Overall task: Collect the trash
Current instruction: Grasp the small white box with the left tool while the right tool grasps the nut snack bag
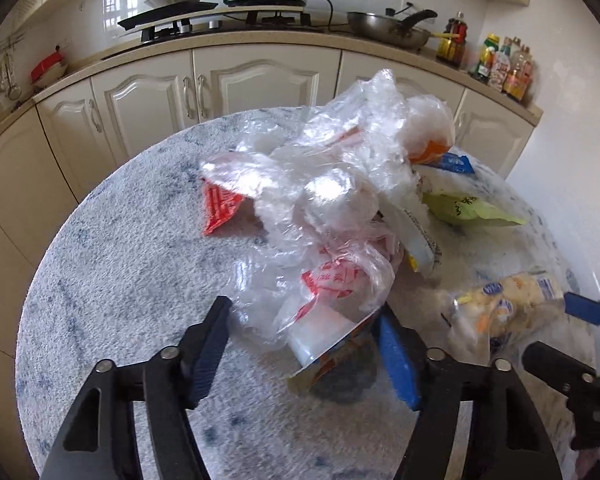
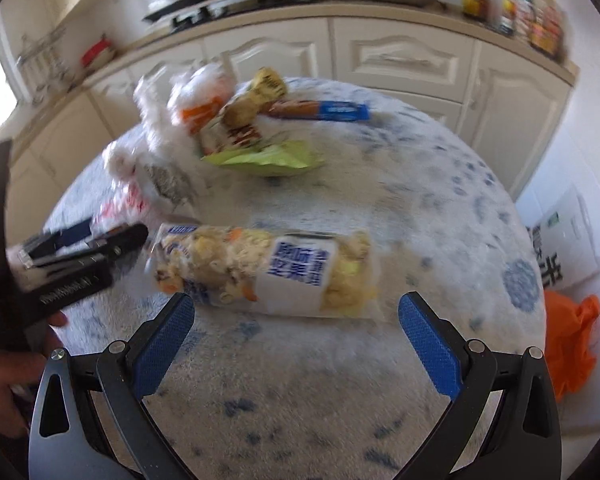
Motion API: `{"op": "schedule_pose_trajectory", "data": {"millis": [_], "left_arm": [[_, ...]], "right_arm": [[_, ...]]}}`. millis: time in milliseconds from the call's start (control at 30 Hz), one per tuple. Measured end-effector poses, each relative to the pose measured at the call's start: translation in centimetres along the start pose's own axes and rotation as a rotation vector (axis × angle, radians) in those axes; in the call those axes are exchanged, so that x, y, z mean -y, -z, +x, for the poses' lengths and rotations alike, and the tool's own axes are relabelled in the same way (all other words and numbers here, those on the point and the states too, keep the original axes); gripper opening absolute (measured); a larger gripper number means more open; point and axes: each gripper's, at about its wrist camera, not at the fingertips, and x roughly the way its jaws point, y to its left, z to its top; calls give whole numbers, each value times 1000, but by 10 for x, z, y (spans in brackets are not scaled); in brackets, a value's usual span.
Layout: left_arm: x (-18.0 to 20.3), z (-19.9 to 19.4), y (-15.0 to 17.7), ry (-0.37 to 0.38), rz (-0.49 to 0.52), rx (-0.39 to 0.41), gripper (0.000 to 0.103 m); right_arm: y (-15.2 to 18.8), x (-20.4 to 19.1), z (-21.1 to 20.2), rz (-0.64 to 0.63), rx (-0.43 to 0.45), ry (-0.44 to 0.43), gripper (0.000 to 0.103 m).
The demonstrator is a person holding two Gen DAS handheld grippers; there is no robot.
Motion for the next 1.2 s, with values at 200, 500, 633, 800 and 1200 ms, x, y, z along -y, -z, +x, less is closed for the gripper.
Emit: {"op": "schedule_pose_trajectory", "data": {"millis": [200,500,633,800,1200], "left_arm": [[-30,-4,5,-36,16,-2,68],[-30,1,15,-39,43,1,68],[-31,-14,24,-12,40,-4,52],[-29,-29,38,-26,57,7,52],[-29,-46,54,21,50,15,38]], "right_arm": [[-7,-18,18,-198,-44,28,103],[-27,-31,41,-411,-38,-73,103],[-33,-32,42,-434,-56,-95,103],[-42,-33,31,-464,-21,-131,103],[-28,-58,23,-560,-178,-376,89]]}}
